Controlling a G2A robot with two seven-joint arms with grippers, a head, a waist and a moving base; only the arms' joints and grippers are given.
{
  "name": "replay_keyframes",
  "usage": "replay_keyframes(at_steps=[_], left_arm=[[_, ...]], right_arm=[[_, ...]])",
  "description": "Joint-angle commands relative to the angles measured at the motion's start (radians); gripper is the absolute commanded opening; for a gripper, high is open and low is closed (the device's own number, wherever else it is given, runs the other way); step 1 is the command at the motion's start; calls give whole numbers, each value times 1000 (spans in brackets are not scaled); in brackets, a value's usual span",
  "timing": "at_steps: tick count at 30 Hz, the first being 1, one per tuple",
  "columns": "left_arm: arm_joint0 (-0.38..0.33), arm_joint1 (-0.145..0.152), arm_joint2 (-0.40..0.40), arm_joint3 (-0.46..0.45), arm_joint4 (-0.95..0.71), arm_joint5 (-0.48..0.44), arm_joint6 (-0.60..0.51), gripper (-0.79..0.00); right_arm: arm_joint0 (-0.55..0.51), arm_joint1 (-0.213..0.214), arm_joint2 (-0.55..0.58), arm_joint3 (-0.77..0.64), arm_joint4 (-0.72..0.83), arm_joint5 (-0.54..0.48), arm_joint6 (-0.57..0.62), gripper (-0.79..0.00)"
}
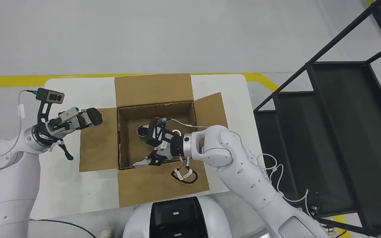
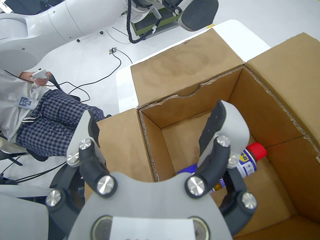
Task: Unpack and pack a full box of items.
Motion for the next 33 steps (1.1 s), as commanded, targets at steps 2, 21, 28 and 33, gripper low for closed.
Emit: replay_keyframes(at_steps=[2,21,28,33], left_arm=[[0,0,0,0,0,0,0,0],[61,28,-146,129,-5,-41,42,0],[64,37,-156,236,128,-154,155,0],[34,26,-89,308,303,-175,355,0]], right_arm=[[0,0,0,0,0,0,0,0],[-1,48,62,27,624,-155,166,0],[-146,96,261,-68,730,-194,122,0],[-272,119,390,-141,719,-229,43,0]])
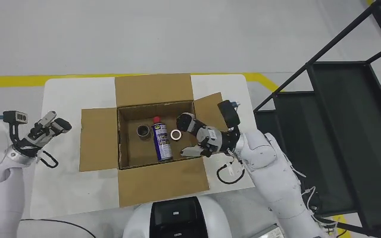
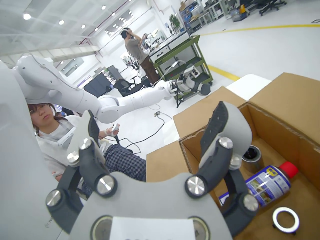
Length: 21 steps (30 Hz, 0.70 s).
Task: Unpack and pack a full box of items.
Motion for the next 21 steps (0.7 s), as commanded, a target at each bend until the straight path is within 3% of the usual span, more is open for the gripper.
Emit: replay_keyframes(at_steps=[1,6,11,21], left_arm=[[-13,-4,37,9,80,-1,58,0],[-33,-19,117,-21,30,-2,-21,0],[-52,-22,125,-34,-150,30,-168,0],[-61,-16,156,-243,-250,154,-292,0]], right_arm=[[-50,6,49,-20,-14,-8,-41,0],[-152,14,155,-53,-100,37,-167,0],[-240,15,214,-84,-157,55,-286,0],[-321,16,256,-59,-239,146,-419,0]])
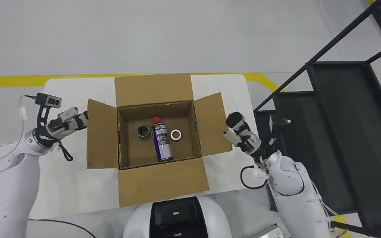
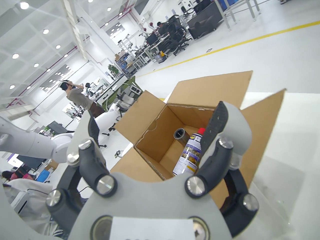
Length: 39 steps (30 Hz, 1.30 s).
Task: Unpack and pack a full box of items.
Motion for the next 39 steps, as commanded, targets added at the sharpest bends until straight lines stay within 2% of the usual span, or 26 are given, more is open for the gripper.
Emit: replay_keyframes(at_steps=[1,6,14,28,33,39], left_arm=[[-12,-2,23,-27,17,-1,1,0],[-36,-10,81,-38,20,-8,9,0],[-62,-21,164,6,73,-13,19,0],[-106,-40,268,20,120,-5,29,0],[-117,-41,292,0,202,-18,59,0],[-110,-35,308,-52,398,-25,149,0]], right_arm=[[-6,-1,-8,2,-6,-2,-19,0],[-19,2,11,20,-42,-3,-58,0],[-53,4,10,-3,-81,13,-104,0],[-49,10,-11,4,-102,30,-110,0],[-34,13,-24,6,-105,50,-91,0],[-11,16,-50,18,-100,66,-68,0]])
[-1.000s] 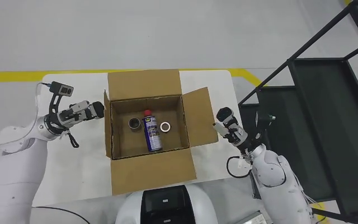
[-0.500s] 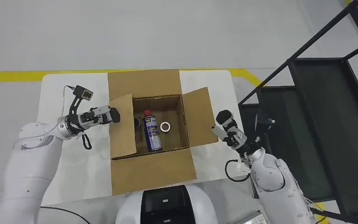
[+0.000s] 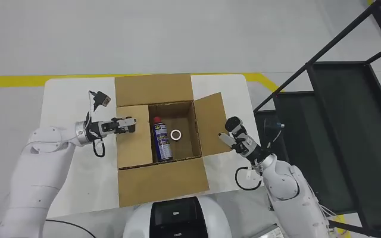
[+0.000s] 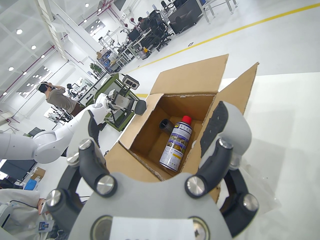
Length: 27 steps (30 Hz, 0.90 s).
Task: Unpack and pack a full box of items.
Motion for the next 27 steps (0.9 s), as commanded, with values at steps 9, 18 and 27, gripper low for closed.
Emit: replay_keyframes(at_steps=[9,18,27], left_arm=[[48,10,-34,-80,-96,18,-9,0],[92,18,-159,-3,-456,23,-52,0],[139,23,-304,90,-625,-8,96,0]], right_arm=[[25,4,-24,-11,-3,25,8,0],[-5,7,-6,-8,-19,19,-66,0],[-7,8,-4,26,-40,34,-117,0]])
